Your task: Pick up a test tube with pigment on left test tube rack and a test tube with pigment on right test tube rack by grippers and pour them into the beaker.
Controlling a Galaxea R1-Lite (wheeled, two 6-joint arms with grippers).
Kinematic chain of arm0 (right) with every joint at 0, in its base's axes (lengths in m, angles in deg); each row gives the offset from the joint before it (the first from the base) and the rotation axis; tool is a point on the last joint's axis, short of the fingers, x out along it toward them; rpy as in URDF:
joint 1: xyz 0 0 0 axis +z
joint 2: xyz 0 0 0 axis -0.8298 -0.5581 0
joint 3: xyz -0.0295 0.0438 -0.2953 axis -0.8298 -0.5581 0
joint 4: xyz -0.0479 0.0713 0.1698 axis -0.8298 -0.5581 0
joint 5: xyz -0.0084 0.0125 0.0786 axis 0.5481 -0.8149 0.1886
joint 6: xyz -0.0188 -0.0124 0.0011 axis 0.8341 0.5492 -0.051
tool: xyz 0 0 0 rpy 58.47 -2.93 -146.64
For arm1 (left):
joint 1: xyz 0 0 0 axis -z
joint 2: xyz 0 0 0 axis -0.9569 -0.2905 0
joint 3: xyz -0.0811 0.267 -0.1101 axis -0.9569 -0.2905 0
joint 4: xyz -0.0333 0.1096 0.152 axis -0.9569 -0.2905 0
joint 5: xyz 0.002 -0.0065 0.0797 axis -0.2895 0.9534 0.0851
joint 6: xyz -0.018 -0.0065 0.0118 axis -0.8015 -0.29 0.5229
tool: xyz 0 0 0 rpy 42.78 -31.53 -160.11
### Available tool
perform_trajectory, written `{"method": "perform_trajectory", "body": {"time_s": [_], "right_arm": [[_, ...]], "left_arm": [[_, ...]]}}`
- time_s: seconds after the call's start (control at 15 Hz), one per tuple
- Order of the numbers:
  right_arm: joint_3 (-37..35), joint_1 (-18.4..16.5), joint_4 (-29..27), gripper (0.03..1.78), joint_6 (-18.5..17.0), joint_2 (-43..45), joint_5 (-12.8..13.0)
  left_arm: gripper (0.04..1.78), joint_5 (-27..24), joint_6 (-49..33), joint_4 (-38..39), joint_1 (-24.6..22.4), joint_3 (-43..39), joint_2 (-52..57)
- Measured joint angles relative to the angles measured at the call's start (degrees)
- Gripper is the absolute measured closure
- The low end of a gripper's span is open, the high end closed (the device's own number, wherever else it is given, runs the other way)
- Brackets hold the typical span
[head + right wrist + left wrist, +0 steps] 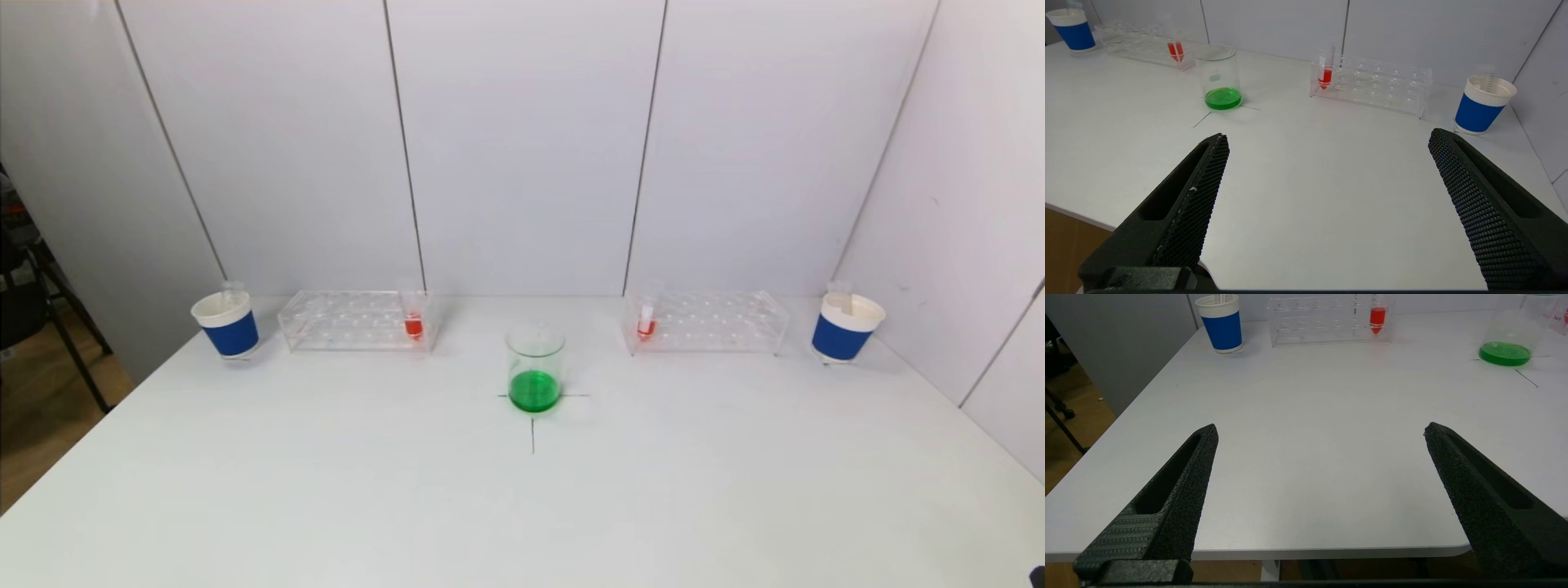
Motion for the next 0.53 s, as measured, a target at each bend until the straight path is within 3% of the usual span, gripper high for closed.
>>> {"method": "perform_trajectory", "body": {"time_s": [0.13,0.27,0.4,0.53], "right_arm": [[-0.4,-0.3,0.0,0.04,0.4,1.4,1.2],[-0.6,-0.7,0.0,0.04,0.5,3.4,4.2],[-1.1,0.1,0.4,0.04,1.0,4.9,10.3],[-1.9,2.3,0.4,0.04,1.0,5.6,18.2]], "left_arm": [[0.06,0.0,0.0,0.0,0.0,0.0,0.0],[0.06,0.0,0.0,0.0,0.0,0.0,0.0],[0.06,0.0,0.0,0.0,0.0,0.0,0.0],[0.06,0.0,0.0,0.0,0.0,0.0,0.0]]}}
